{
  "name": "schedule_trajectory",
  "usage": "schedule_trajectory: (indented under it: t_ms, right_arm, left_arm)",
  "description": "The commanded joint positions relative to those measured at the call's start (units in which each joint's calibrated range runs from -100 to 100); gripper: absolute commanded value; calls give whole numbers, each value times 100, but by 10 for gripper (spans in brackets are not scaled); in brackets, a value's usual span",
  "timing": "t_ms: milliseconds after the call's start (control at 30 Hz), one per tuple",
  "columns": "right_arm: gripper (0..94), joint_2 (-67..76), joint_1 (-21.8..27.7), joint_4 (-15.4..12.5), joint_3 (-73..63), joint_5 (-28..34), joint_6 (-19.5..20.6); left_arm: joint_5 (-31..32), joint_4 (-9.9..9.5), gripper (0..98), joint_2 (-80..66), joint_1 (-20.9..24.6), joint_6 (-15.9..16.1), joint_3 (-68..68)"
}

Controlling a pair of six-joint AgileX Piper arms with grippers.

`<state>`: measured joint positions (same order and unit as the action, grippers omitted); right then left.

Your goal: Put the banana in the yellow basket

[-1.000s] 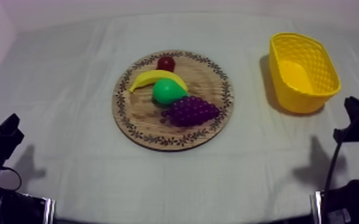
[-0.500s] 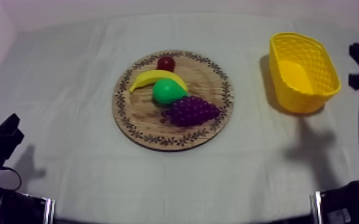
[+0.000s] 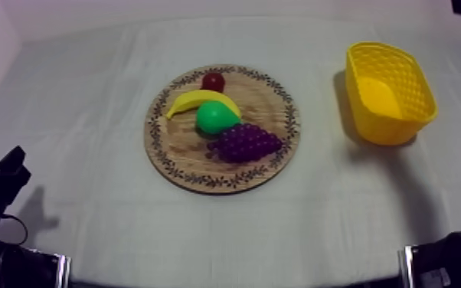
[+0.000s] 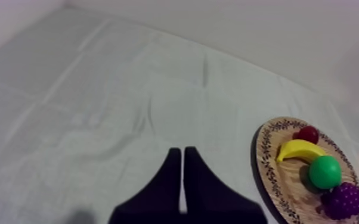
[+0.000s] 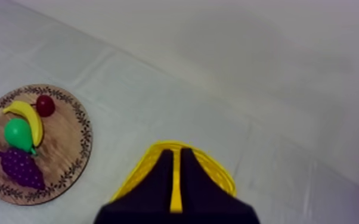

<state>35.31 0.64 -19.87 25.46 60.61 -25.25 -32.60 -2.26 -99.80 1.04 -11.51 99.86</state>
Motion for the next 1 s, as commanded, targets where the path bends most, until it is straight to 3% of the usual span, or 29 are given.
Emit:
schedule_trajectory:
  t_ms: [0,267,467,667,967]
  right_arm:
    - [21,-473,-37,-53,-804,503,-65]
    - [19,-1567,-156,-142,-1993,1674,-312]
    - [19,-2352,-440,-44,-2606,2173,-491]
    - [20,-3072,-920,101,-2789,2327,-643]
    - [22,-4038,-1668,84,-2844,2201,-774]
  left_arm:
    - [2,-1,1,-3,1,1,3]
    - [2,-1,1,-3,1,1,3]
    - [2,-1,1,-3,1,1,3]
    - [2,-1,1,-3,1,1,3]
    - [2,-1,1,-3,1,1,3]
